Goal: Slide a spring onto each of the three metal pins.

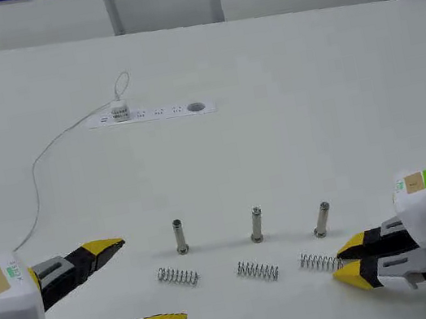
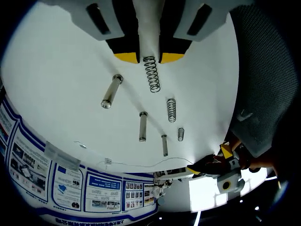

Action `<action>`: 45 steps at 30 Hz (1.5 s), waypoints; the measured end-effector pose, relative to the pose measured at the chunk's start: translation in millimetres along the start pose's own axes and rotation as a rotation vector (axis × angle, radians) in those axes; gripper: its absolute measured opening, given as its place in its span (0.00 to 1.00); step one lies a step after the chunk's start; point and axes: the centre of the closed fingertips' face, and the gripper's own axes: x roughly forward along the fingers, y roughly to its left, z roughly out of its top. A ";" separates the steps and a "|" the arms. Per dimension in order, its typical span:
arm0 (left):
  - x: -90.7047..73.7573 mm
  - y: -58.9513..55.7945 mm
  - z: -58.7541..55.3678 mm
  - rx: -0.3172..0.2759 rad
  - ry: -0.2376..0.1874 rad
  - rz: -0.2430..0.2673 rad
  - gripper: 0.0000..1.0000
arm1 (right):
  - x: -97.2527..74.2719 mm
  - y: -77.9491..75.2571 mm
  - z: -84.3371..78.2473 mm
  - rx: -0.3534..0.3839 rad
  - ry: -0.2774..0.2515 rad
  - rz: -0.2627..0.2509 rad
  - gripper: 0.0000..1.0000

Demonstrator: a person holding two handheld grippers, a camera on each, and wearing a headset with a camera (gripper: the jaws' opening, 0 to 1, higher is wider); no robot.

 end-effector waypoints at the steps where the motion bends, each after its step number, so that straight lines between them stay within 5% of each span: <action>1: 0.2 -0.1 0.2 0.000 0.000 0.000 0.72 | 0.0 -0.4 0.1 -0.003 0.000 0.000 0.17; 21: 4.5 -7.1 3.0 0.027 0.009 -0.035 0.70 | 3.0 -2.4 0.8 -0.010 0.013 0.017 0.11; 36: 22.2 -27.1 5.5 0.100 0.039 -0.155 0.65 | -9.2 5.3 8.2 -0.015 0.027 0.020 0.11; 45: 41.8 -39.7 8.7 0.140 0.047 -0.243 0.59 | -20.4 25.2 34.5 -0.095 0.028 0.069 0.11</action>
